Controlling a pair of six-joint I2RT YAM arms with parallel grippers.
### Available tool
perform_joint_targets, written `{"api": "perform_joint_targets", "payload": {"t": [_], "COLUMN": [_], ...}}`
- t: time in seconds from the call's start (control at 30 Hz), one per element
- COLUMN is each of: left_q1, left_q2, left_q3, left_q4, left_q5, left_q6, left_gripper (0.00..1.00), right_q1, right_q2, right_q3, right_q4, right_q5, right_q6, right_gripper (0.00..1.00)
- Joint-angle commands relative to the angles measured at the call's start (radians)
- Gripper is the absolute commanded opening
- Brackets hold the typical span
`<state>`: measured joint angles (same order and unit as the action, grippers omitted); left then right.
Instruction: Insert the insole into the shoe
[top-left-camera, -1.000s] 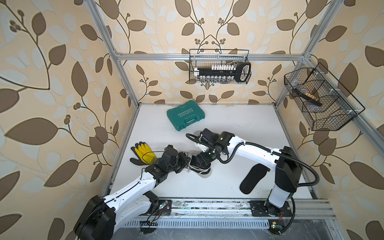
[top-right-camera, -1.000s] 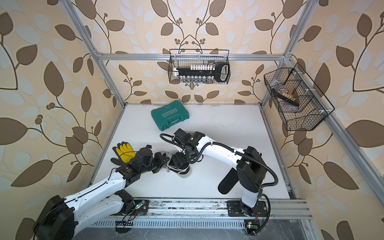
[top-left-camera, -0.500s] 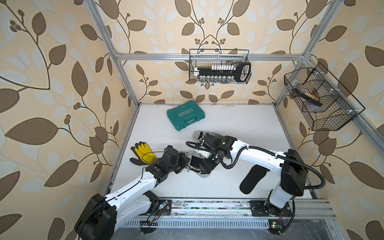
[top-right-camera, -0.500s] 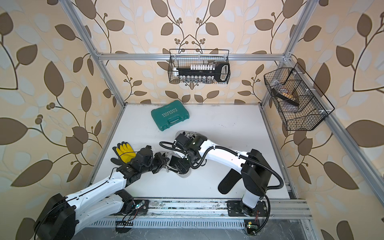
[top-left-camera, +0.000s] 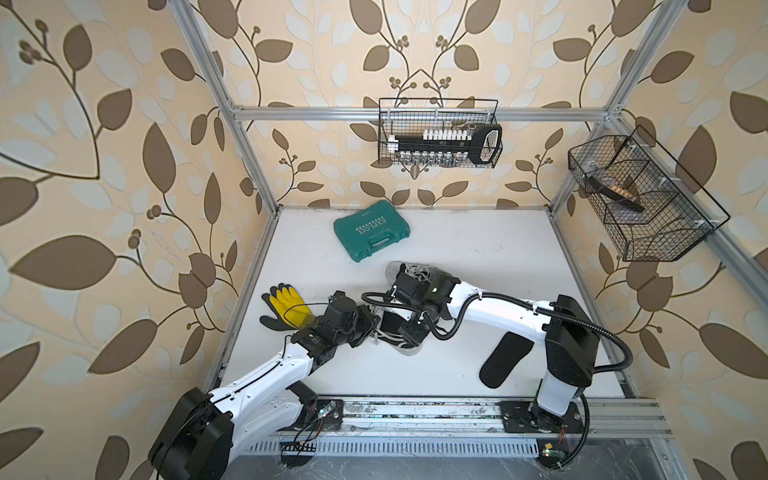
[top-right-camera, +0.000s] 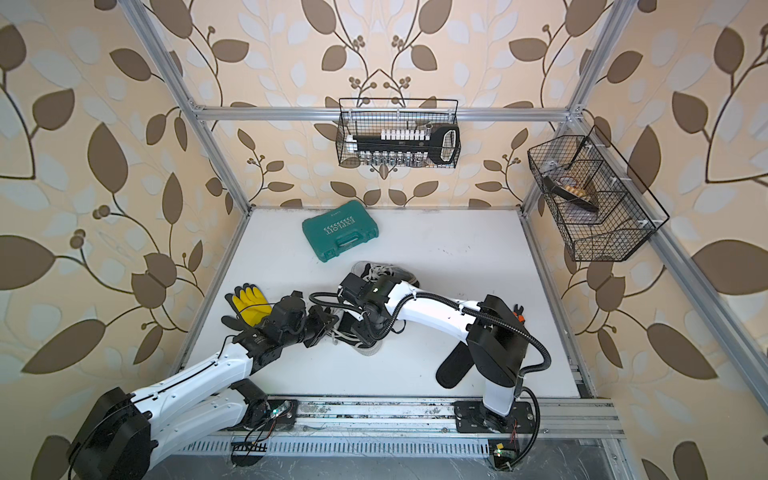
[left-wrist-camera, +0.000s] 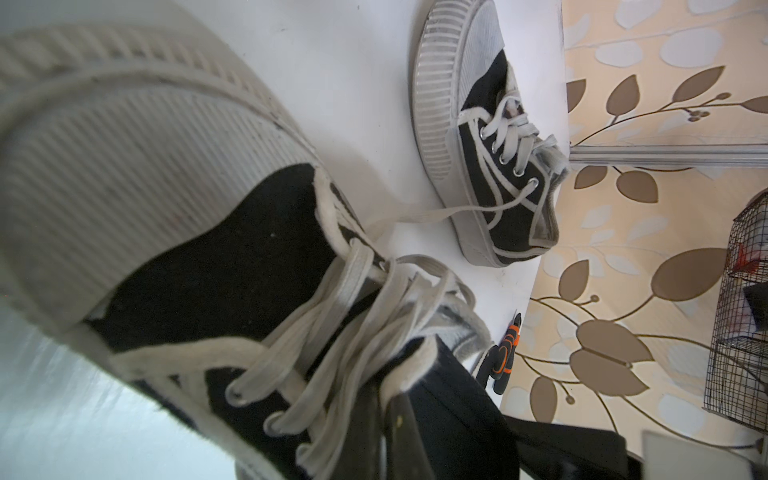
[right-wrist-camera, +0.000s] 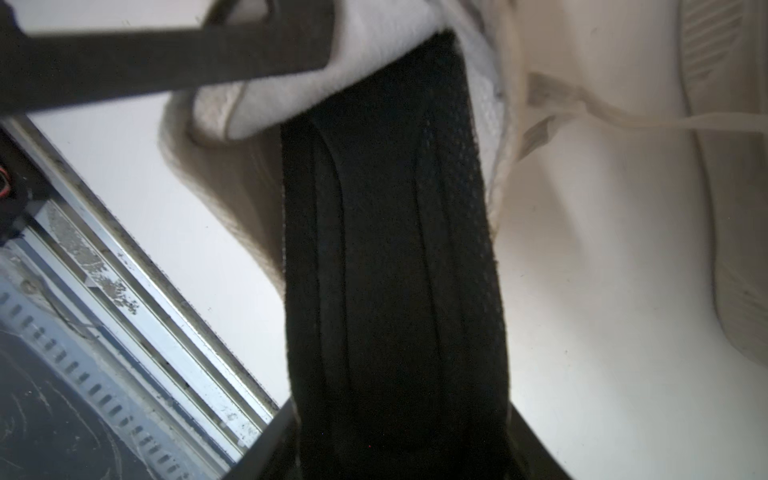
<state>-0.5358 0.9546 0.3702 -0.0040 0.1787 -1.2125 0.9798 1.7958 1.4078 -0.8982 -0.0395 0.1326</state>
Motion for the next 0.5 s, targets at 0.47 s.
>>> {"api": "perform_joint_targets", "payload": {"t": [0.47], "left_q1": [0.004], "left_q2": [-0.019], "left_q3": [0.013], "left_q4": [-0.008], "left_q5": [0.0], "left_q6": [-0.011], "left_gripper": [0.0], "right_q1": [-0.004], "right_q2": [0.046], "right_q3": [0.039], "right_q4": [0.089], "right_q5": [-0.052], "right_q6": [-0.017], "right_gripper": [0.24]}}
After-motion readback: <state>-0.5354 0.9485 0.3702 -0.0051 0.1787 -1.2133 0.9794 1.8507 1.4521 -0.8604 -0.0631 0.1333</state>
